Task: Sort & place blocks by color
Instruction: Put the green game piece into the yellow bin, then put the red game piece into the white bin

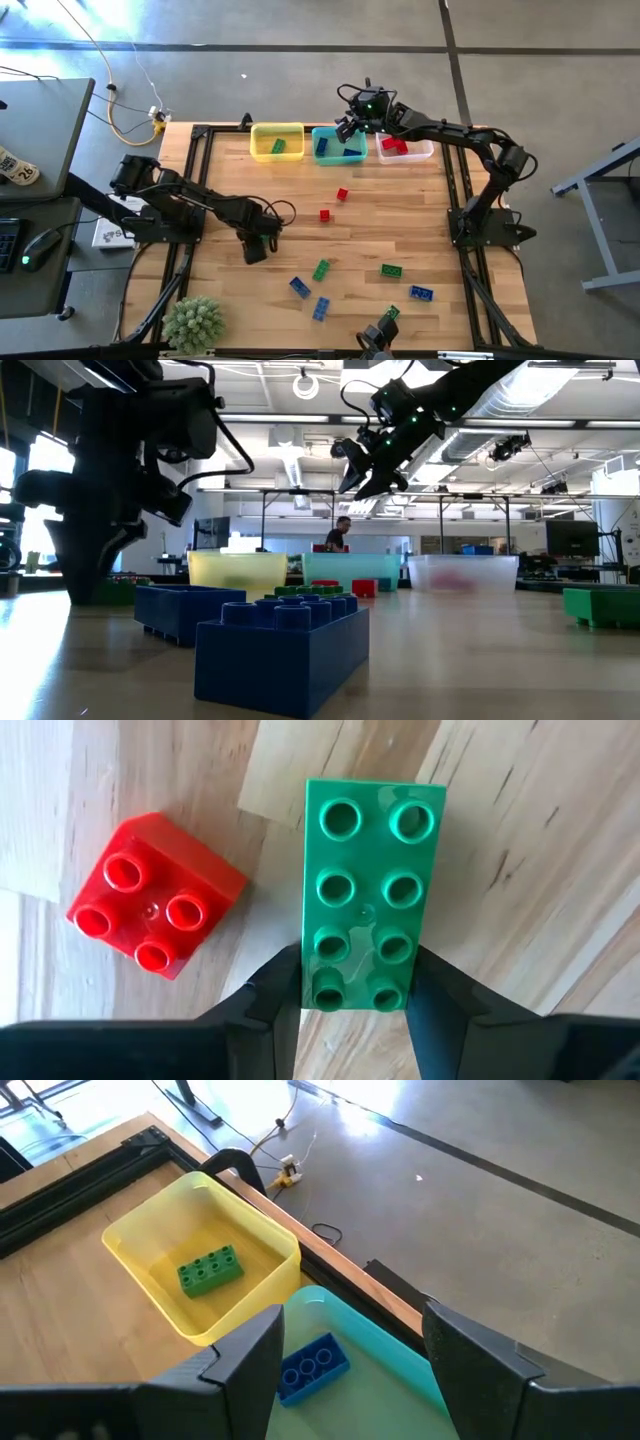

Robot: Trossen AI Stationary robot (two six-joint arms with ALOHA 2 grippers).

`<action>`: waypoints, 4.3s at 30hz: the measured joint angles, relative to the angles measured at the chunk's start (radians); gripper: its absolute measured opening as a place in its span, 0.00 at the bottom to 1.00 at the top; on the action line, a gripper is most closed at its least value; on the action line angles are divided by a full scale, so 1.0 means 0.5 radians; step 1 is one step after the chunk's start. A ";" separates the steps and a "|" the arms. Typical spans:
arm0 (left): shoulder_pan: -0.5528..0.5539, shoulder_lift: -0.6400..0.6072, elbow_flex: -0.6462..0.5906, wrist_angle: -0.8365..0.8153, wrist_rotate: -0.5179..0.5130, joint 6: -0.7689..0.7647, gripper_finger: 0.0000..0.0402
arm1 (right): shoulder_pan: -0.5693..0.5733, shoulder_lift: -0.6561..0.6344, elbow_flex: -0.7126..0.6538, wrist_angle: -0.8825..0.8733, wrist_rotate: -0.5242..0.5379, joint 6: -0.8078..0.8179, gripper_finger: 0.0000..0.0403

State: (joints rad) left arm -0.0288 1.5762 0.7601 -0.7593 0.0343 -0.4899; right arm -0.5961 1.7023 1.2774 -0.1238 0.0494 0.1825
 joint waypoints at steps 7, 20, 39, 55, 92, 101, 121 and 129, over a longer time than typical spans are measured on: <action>0.005 -0.130 0.000 0.060 -0.071 0.040 0.29 | 0.000 0.000 -0.001 0.000 0.000 0.000 0.56; 0.198 -0.373 -0.001 0.059 -0.369 0.237 0.29 | 0.019 0.000 -0.001 -0.002 -0.004 0.000 0.56; 1.077 -0.488 0.001 0.676 -0.338 0.516 0.30 | 0.315 0.000 -0.002 -0.039 -0.131 0.192 0.56; 1.634 -0.481 0.002 1.042 -0.333 0.530 0.30 | 0.571 0.000 -0.002 -0.286 -0.201 0.544 0.56; 1.796 -0.268 0.002 1.194 -0.229 0.621 0.51 | 0.796 0.000 -0.002 -1.011 0.076 0.723 0.56; 1.795 -0.396 0.002 1.190 -0.043 0.540 0.51 | 0.735 0.074 -0.003 -1.043 -0.068 0.460 0.56; 1.484 -0.744 0.002 1.184 0.016 0.144 0.51 | 0.729 0.379 -0.003 -0.915 -0.005 -0.020 0.56; 1.377 -0.762 0.002 1.181 0.017 0.096 0.51 | 0.704 0.513 -0.003 -0.851 0.102 -0.017 0.56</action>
State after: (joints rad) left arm 0.6598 1.1954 0.7612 -0.1688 0.0430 -0.4420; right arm -0.2441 1.9590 1.2758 -0.5492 0.1005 0.1741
